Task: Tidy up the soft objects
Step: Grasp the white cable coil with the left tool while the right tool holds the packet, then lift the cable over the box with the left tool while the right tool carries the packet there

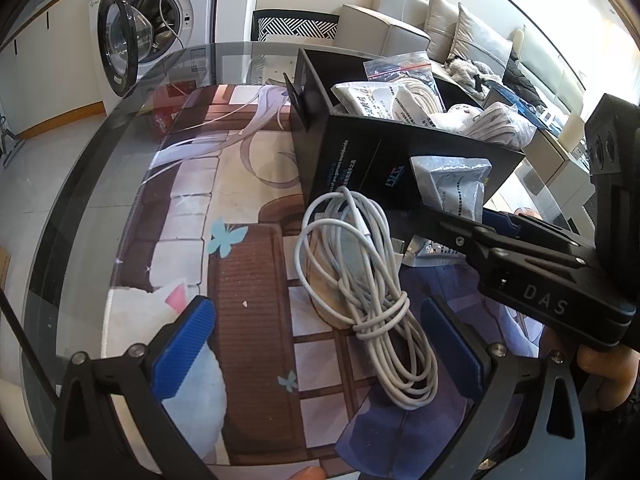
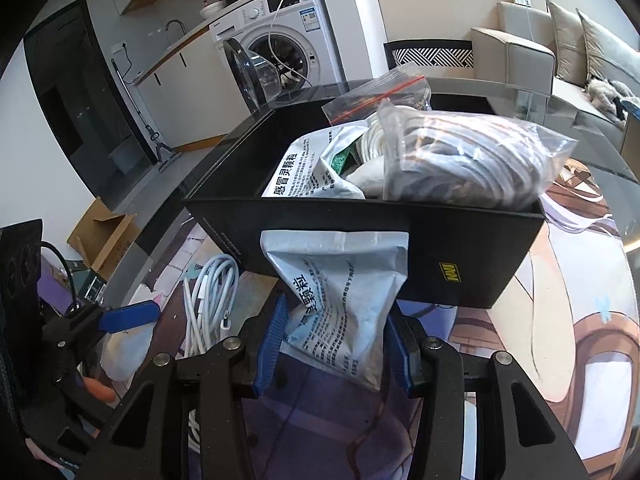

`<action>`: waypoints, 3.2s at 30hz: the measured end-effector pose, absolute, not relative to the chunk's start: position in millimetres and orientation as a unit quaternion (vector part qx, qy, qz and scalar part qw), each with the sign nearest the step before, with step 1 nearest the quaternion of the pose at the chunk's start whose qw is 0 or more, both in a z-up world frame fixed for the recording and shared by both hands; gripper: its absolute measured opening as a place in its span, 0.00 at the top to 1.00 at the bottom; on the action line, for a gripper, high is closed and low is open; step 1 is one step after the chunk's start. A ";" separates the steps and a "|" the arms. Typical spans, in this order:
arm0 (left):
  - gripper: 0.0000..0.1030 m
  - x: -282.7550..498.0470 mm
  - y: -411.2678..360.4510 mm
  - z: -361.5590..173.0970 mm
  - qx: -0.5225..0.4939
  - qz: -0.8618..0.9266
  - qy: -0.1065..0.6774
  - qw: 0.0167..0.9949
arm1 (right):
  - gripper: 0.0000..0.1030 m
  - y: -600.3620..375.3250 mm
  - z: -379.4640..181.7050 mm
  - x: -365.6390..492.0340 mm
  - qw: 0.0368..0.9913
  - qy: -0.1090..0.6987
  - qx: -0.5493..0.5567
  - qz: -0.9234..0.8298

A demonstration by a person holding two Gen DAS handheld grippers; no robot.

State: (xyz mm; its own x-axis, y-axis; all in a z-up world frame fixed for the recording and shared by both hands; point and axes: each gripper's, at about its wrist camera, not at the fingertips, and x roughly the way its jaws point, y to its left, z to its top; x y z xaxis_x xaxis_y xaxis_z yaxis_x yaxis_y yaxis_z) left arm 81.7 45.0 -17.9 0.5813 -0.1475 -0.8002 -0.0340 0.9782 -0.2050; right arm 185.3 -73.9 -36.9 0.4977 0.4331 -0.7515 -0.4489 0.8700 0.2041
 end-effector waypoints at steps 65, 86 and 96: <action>0.69 60.0 28.4 19.4 -0.101 -0.069 0.365 0.923 | 0.86 -94.4 2.3 139.0 0.884 0.359 -0.025 0.299; 0.69 69.7 23.1 79.5 -0.091 -0.083 0.291 0.949 | 0.86 -107.6 88.3 130.3 0.911 0.274 -0.010 0.309; 0.69 103.3 32.3 80.2 -0.109 -0.075 0.286 0.949 | 0.86 -104.0 88.5 164.1 0.910 0.287 0.002 0.298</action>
State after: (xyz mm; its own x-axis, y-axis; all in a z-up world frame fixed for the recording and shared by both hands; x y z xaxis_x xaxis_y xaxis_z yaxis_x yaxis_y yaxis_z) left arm 103.3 32.3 80.2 0.8248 -0.2054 -0.5267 0.0802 0.9648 -0.2506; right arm 164.1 -104.0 88.5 0.6579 0.5430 -0.5218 -0.5412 0.8227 0.1738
